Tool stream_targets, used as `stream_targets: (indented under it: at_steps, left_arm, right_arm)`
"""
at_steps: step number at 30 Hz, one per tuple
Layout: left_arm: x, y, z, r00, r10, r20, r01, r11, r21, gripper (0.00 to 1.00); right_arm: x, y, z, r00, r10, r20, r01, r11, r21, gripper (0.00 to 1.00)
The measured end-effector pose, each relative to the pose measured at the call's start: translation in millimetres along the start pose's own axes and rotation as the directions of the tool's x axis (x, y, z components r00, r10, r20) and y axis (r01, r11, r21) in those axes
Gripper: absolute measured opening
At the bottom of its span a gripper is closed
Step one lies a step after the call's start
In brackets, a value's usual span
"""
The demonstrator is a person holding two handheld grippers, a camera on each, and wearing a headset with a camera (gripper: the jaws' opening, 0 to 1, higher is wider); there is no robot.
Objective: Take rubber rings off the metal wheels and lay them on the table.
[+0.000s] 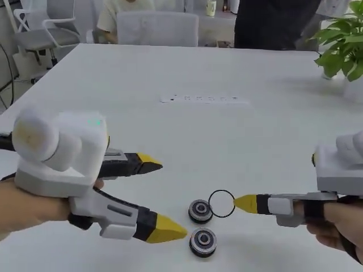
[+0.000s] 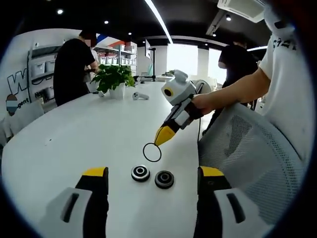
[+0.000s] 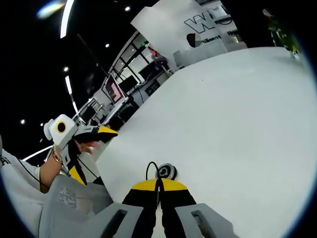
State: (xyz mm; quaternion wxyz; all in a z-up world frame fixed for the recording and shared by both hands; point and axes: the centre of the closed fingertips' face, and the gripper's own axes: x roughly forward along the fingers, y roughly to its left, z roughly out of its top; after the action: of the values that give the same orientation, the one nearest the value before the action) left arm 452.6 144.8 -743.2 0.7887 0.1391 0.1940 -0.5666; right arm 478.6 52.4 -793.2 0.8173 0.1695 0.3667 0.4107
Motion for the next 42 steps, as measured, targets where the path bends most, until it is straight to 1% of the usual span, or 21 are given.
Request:
stream_targets:
  at_steps: [3,6,8,10,14,18,21,28,36,42]
  left_arm:
    - [-8.3,1.2,-2.4,0.9997,0.023,-0.008,-0.022,1.0,0.009,0.72]
    - [-19.0,2.0,-9.0,0.9988,0.045,-0.021,-0.045,0.999,0.005,0.73]
    - [-23.1,2.8,-12.4,0.998,0.056,-0.027,-0.056,0.998,0.004,0.74]
    - [-31.6,4.6,-17.5,0.996,0.083,-0.034,-0.083,0.997,-0.004,0.74]
    - [-44.2,5.3,-22.6,0.9931,0.114,-0.026,-0.115,0.993,-0.023,0.75]
    - [-56.4,7.3,-31.7,0.9875,0.155,-0.029,-0.156,0.987,-0.046,0.75]
    - [-64.0,6.0,-38.5,0.9834,0.179,-0.031,-0.18,0.982,-0.063,0.75]
    - [-73.4,-1.0,-52.0,0.9766,0.212,-0.033,-0.215,0.971,-0.103,0.75]
    - [-78.5,-11.1,-64.7,0.9688,0.247,-0.022,-0.247,0.955,-0.164,0.75]
    - [-75.2,-19.7,-73.3,0.9687,0.246,-0.033,-0.248,0.952,-0.182,0.75]
  right_arm:
    - [-0.7,1.0,2.0,1.0,0.005,0.008,-0.005,1.0,0.001,0.0]
    - [-1.9,1.5,4.1,0.9998,0.007,0.017,-0.007,1.0,0.001,0.0]
    - [-2.8,2.1,6.1,0.9996,0.01,0.026,-0.01,1.0,0.004,0.0]
    - [-3.5,2.4,7.7,0.9994,0.012,0.034,-0.013,1.0,0.007,0.0]
    - [-4.7,3.0,9.8,0.999,0.014,0.043,-0.014,1.0,0.01,0.0]
    - [-7.9,5.4,14.8,0.9978,0.019,0.064,-0.019,1.0,0.008,0.0]
    - [-9.6,6.4,18.2,0.9967,0.021,0.078,-0.022,1.0,0.008,0.0]
    - [-12.2,8.3,22.1,0.9948,0.026,0.099,-0.027,1.0,0.013,0.0]
    - [-12.2,13.2,22.8,0.9945,0.033,0.099,-0.034,0.999,0.005,0.0]
    - [-11.7,16.4,23.5,0.9945,0.038,0.098,-0.038,0.999,-0.003,0.0]
